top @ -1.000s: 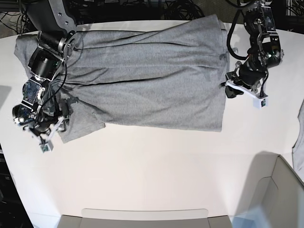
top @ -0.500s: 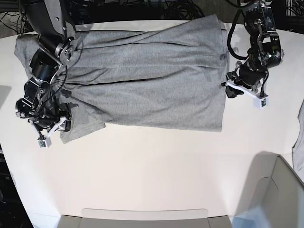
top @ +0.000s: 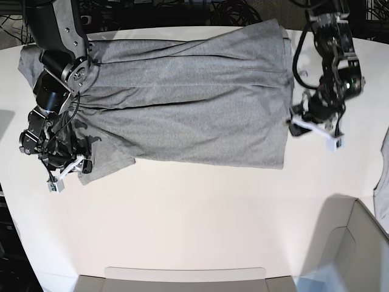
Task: Fold the T-shirt properly
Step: 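Grasp the opposite shirt edge with both grippers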
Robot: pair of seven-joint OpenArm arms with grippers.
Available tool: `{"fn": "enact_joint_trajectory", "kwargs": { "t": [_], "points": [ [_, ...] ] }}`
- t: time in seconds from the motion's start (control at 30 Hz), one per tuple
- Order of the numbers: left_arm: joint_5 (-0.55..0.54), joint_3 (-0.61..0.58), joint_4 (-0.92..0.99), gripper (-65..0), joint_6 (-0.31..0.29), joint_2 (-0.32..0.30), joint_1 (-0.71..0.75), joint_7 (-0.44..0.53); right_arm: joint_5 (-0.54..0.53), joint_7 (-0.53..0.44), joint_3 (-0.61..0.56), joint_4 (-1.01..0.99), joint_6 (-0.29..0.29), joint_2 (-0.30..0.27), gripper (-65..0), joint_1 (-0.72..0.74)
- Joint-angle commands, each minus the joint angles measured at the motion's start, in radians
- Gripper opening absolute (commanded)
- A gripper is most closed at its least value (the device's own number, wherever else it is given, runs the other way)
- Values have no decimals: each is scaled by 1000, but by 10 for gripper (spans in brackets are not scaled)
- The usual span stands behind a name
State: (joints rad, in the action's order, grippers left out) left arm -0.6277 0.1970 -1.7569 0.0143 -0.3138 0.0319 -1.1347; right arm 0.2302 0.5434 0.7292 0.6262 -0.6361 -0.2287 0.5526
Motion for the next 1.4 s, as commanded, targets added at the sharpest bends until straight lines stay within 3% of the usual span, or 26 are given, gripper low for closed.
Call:
{"fn": "enact_joint_trajectory", "kwargs": {
  "t": [0.0,0.13,0.3,0.77,0.87,1.0,1.13,1.37],
  "points": [
    [-16,-20,39,-366,-47,-15,-54,14,24,43,-3,-1,-4,-5,-300,13],
    [-13,-72,233,-367,-233,-51,-180,15,24,43,-23,-1,-4,-8,-300,11],
    [-10,-92,447,-372,-343,-58,-281,75,22,43,-101,-1,-3,-13,-300,5],
    [-10,-336,877,-372,-371,-98,-456,305,22,43,-107,-1,-3,-11,-300,5],
    [-10,-380,924,-377,-428,-98,-470,315,22,43,-107,-1,-3,-11,-300,5],
    [-10,-416,932,-482,-440,-100,-455,312,22,43,-112,-1,-6,-11,-306,5],
    [-10,-405,932,-603,-440,-103,-419,307,22,40,-175,1,-4,-11,-418,5],
    [-11,-405,926,-650,-443,-132,-387,318,22,37,-184,2,-1,-5,-650,39]
  ]
}}
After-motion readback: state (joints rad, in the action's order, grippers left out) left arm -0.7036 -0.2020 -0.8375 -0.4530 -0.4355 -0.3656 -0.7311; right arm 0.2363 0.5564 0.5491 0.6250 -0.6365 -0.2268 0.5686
